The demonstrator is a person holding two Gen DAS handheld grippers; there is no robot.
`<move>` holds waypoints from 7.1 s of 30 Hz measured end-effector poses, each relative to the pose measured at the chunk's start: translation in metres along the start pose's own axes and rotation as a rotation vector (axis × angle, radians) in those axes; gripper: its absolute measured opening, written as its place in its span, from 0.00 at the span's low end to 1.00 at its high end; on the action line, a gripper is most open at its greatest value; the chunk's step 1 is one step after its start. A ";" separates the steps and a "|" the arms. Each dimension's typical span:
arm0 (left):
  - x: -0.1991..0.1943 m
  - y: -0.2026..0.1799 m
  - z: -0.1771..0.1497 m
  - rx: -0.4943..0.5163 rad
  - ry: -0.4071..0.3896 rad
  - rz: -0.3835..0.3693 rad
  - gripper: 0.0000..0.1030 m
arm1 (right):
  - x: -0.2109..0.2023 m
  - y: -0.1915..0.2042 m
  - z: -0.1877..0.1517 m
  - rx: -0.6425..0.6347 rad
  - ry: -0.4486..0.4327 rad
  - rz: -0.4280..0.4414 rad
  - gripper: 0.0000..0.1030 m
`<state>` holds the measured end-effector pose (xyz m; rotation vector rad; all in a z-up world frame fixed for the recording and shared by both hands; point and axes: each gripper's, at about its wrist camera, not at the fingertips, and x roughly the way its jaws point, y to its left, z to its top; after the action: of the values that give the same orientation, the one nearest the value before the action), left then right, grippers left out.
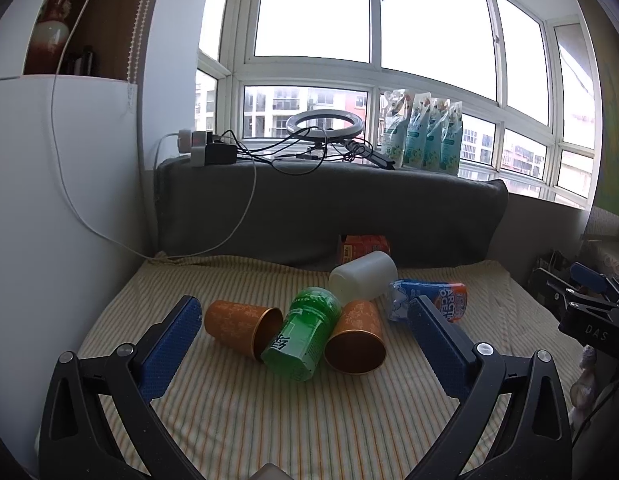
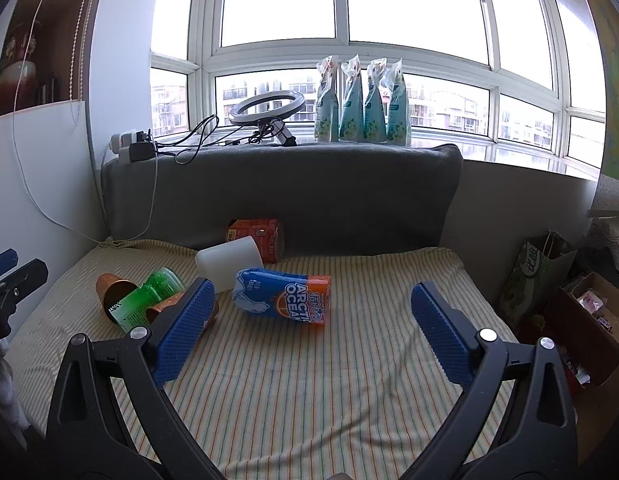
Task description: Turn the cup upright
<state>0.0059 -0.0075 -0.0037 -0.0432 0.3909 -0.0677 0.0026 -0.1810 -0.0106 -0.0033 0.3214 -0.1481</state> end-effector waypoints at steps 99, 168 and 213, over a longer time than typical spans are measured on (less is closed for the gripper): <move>0.299 -0.109 0.045 0.784 0.790 -0.377 0.73 | 0.129 -0.079 -0.003 0.171 0.315 0.133 0.97; 0.134 -0.165 -0.004 0.701 0.761 -0.535 0.76 | 0.058 -0.114 -0.057 0.410 0.420 0.190 0.97; 0.046 -0.016 -0.033 0.061 0.445 -0.259 0.77 | 0.165 -0.006 -0.027 0.291 0.540 0.334 0.85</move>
<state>0.0345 -0.0279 -0.0501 -0.0182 0.8267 -0.3491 0.1478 -0.2104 -0.0880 0.3828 0.8296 0.1423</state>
